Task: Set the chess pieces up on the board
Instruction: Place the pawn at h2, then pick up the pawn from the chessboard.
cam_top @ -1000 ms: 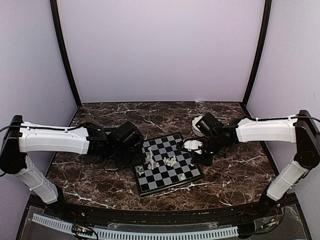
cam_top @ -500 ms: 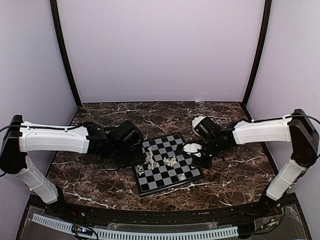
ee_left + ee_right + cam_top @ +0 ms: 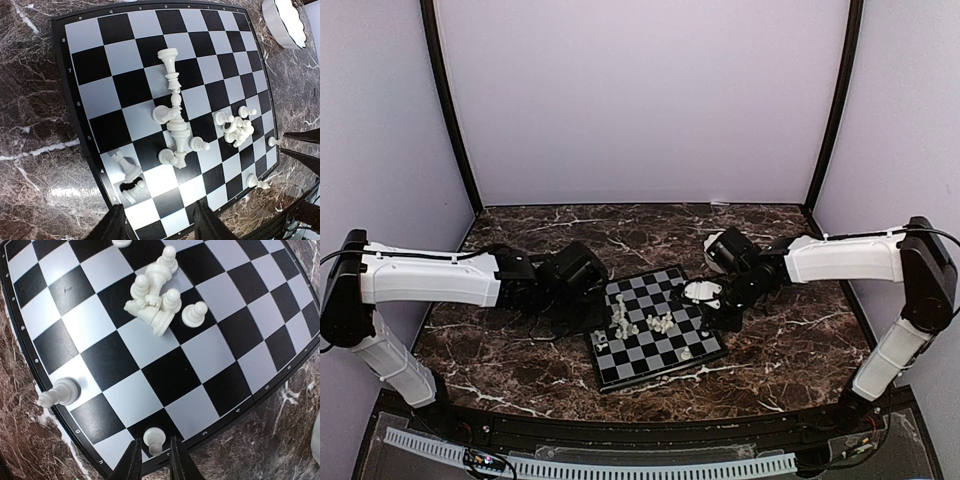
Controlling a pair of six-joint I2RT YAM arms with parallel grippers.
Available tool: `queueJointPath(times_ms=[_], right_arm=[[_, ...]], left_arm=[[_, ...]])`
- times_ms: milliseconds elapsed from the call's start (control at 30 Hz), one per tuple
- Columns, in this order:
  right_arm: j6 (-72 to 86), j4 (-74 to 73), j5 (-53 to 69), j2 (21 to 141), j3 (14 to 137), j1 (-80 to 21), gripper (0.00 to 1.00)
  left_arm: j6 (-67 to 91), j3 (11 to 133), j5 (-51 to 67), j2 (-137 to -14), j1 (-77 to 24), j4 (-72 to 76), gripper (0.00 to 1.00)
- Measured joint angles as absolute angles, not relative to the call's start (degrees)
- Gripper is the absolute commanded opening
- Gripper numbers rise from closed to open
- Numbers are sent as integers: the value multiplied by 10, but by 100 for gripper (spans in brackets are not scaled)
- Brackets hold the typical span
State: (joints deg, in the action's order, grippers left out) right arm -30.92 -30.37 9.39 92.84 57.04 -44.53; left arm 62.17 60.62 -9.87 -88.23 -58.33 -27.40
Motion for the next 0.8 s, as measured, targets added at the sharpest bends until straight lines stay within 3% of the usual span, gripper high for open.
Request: queueJointPath(times_ms=[333,800], right_arm=[[-302,-337,142,955,698,-445,18],[-285,-367,185,1074,778,-445,16]], left_arm=[[623,606,-101,-882,-583,-267,50],[621,606,-101,-882,-583,-265,51]])
